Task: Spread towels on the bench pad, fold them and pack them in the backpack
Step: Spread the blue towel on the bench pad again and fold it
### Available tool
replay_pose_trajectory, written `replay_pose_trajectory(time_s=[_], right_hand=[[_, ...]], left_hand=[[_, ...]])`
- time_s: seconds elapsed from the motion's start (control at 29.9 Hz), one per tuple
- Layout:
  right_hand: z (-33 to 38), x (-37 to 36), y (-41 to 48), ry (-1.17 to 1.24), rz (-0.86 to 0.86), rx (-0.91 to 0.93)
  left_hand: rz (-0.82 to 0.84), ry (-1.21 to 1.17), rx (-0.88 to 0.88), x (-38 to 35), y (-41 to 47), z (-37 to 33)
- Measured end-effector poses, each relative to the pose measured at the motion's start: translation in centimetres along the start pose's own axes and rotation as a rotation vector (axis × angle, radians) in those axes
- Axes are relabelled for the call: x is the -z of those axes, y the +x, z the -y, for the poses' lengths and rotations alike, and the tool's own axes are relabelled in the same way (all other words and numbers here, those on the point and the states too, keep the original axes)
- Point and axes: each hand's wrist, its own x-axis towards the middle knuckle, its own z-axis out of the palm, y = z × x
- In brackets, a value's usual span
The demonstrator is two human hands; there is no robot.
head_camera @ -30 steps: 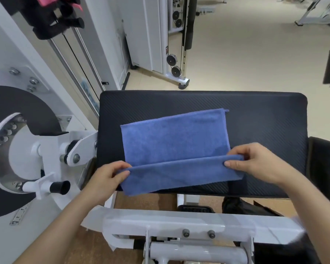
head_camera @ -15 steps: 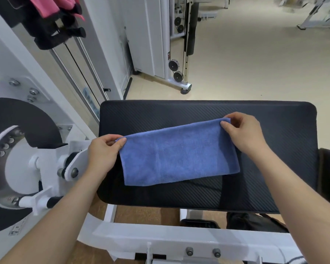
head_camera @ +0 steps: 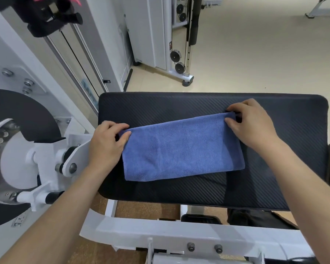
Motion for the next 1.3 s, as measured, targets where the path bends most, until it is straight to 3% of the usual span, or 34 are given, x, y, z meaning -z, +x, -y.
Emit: replay_pose_trajectory(time_s=[0.27,0.47,0.7,0.84,0.9,1.14,1.3], right_hand=[[0.9,0.8,0.9,-0.124,0.116,0.037],[2.2,1.8,1.1,-0.025,0.154,0.047],[9.1,0.0,5.1,-0.031,-0.052,0.280],[13.3,-4.1,4.1,-0.056,0.034,0.561],[13.1,-4.9,2.2,0.020,0.024,0.583],[6.3,-4.6,-11.6,0.470,-0.066,-0.058],[3.2,-7.4,-20.7,0.721,0.168,-0.659]], left_hand=[[0.156,0.043,-0.072,0.2,0.5,-1.4],[0.366,-0.182,0.184,0.7,-0.4,-1.6],[0.742,-0.631,0.540,-0.9,-9.0,-2.1],[0.671,-0.648,0.633,-3.0,-14.1,-2.5],[0.579,-0.676,0.644,-3.2,-15.1,-2.7],[0.431,-0.862,0.734,-3.2,-16.2,-3.1],[0.389,-1.091,0.833,-2.7,-16.5,-4.1]])
